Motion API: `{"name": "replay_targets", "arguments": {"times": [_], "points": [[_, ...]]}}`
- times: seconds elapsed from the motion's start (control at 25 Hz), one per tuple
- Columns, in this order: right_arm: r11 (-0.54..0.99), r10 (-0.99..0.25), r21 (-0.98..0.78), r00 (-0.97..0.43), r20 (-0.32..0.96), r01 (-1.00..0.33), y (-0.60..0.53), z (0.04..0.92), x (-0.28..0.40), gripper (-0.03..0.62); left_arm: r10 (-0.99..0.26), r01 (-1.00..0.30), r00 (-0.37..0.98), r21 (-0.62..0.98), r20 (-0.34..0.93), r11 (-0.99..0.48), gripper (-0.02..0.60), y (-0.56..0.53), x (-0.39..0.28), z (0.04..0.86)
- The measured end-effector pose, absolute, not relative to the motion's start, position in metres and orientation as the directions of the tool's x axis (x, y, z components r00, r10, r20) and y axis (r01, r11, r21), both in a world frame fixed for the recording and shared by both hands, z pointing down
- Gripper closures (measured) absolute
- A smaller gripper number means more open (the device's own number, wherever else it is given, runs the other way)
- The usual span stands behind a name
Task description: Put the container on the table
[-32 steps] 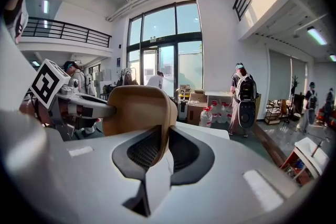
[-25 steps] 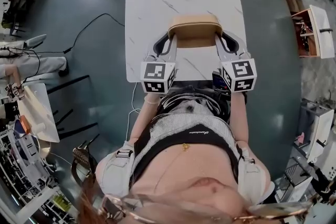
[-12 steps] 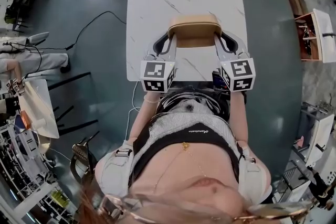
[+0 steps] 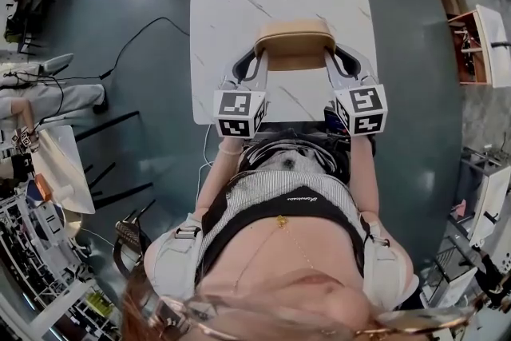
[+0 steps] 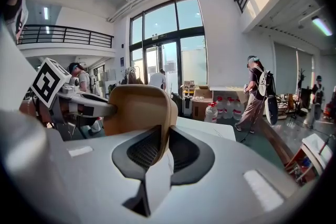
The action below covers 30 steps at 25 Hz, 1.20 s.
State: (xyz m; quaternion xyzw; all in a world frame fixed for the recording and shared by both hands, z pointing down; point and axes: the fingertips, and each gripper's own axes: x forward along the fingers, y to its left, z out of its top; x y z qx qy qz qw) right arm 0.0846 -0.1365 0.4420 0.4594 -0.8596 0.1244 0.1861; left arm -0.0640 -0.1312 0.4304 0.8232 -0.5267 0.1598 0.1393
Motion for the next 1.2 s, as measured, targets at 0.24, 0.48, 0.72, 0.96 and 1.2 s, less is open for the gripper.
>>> {"name": "replay_targets", "arguments": {"times": [0.24,0.48,0.72,0.96,1.2], "points": [[0.542,-0.734,-0.048,-0.501,0.458,-0.839,-0.135,0.455,0.086,0.519,-0.810,-0.909,0.401,0.079,0.429,-0.408,0.532,-0.130,-0.062,0.443],[0.533,-0.719,-0.068,-0.494,0.489,-0.844,-0.134,0.476,0.086,0.518,-0.801,-0.908,0.400,0.071,0.446,-0.414,0.532,-0.131,-0.062,0.460],[0.526,-0.706,-0.080,-0.487,0.514,-0.847,-0.129,0.492,0.088,0.518,-0.795,-0.908,0.392,0.057,0.464,-0.414,0.532,-0.129,-0.063,0.475],[0.531,-0.681,-0.085,-0.484,0.550,-0.843,-0.128,0.513,0.086,0.517,-0.782,-0.911,0.385,0.063,0.490,-0.408,0.532,-0.128,-0.065,0.498],[0.538,-0.651,-0.068,-0.466,0.599,-0.840,-0.124,0.536,0.088,0.527,-0.772,-0.913,0.373,0.053,0.514,-0.406,0.535,-0.127,-0.065,0.516]]}}
